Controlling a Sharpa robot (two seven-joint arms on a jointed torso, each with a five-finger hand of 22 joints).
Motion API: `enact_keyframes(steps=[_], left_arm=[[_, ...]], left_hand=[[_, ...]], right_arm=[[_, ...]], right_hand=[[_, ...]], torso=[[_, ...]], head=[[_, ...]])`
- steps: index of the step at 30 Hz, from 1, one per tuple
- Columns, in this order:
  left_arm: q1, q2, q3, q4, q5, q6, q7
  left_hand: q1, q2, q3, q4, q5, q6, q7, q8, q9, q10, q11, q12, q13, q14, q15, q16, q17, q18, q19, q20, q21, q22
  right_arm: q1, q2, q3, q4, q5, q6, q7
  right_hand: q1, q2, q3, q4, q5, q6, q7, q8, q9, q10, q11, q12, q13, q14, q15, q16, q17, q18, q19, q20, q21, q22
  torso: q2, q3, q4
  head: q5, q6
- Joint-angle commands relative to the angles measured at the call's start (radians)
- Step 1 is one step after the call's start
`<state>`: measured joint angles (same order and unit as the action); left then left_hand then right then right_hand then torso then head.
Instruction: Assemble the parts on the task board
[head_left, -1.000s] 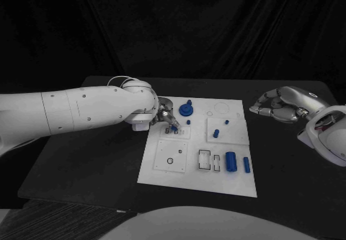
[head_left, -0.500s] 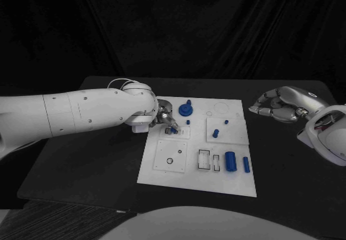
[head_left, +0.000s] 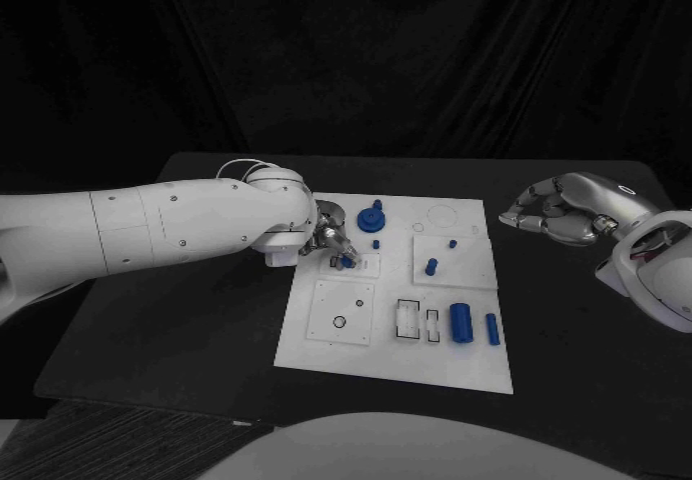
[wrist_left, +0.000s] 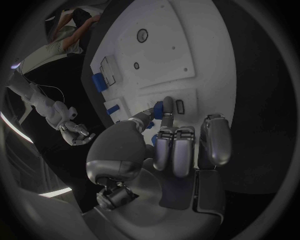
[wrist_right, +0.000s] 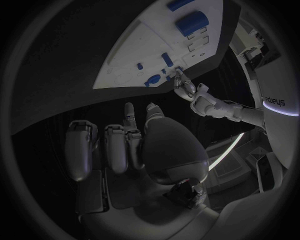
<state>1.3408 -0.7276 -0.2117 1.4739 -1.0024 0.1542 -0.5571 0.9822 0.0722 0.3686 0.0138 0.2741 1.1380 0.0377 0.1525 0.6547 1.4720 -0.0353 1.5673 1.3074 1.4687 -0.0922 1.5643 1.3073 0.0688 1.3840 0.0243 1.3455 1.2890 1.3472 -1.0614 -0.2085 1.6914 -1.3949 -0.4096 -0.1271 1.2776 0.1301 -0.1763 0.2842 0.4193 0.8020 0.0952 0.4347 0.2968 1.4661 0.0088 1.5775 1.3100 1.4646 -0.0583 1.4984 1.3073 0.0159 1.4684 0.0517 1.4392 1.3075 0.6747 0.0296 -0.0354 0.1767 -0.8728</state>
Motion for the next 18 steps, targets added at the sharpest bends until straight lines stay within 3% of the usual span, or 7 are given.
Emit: enact_keyframes(steps=[1, 18], left_arm=[[-0.005, 0.003, -0.001, 0.0, 0.006, 0.015, 0.005], [-0.007, 0.009, -0.001, -0.007, 0.006, 0.007, 0.011]], left_hand=[[-0.006, 0.001, 0.002, 0.007, -0.007, -0.006, 0.0, -0.005, -0.002, 0.099, 0.001, 0.004, 0.263, 0.102, 0.006, 0.007, 0.264, 0.01, -0.002, 0.002, -0.006, -0.002], [-0.005, 0.0, 0.001, 0.008, -0.015, -0.005, 0.001, -0.006, -0.002, 0.099, 0.002, 0.004, 0.263, 0.102, 0.007, 0.007, 0.264, 0.009, 0.0, 0.003, -0.004, 0.002]], right_arm=[[-0.002, -0.002, 0.001, 0.002, -0.002, 0.002, -0.017], [-0.002, 0.0, 0.001, 0.0, -0.002, 0.005, -0.016]], right_hand=[[0.01, 0.0, 0.0, -0.006, 0.006, 0.009, -0.001, 0.002, -0.001, 0.105, 0.005, -0.007, 0.261, 0.075, 0.005, -0.004, 0.113, 0.019, 0.036, 0.006, 0.002, 0.216], [0.015, 0.0, 0.0, -0.007, 0.008, 0.01, -0.001, 0.001, -0.002, 0.105, 0.004, -0.007, 0.261, 0.074, 0.005, -0.007, 0.108, 0.02, 0.034, 0.005, -0.003, 0.214]], torso=[[0.0, 0.0, -0.0004], [0.001, 0.0009, 0.0011]], head=[[0.002, 0.0], [0.0, 0.0]])
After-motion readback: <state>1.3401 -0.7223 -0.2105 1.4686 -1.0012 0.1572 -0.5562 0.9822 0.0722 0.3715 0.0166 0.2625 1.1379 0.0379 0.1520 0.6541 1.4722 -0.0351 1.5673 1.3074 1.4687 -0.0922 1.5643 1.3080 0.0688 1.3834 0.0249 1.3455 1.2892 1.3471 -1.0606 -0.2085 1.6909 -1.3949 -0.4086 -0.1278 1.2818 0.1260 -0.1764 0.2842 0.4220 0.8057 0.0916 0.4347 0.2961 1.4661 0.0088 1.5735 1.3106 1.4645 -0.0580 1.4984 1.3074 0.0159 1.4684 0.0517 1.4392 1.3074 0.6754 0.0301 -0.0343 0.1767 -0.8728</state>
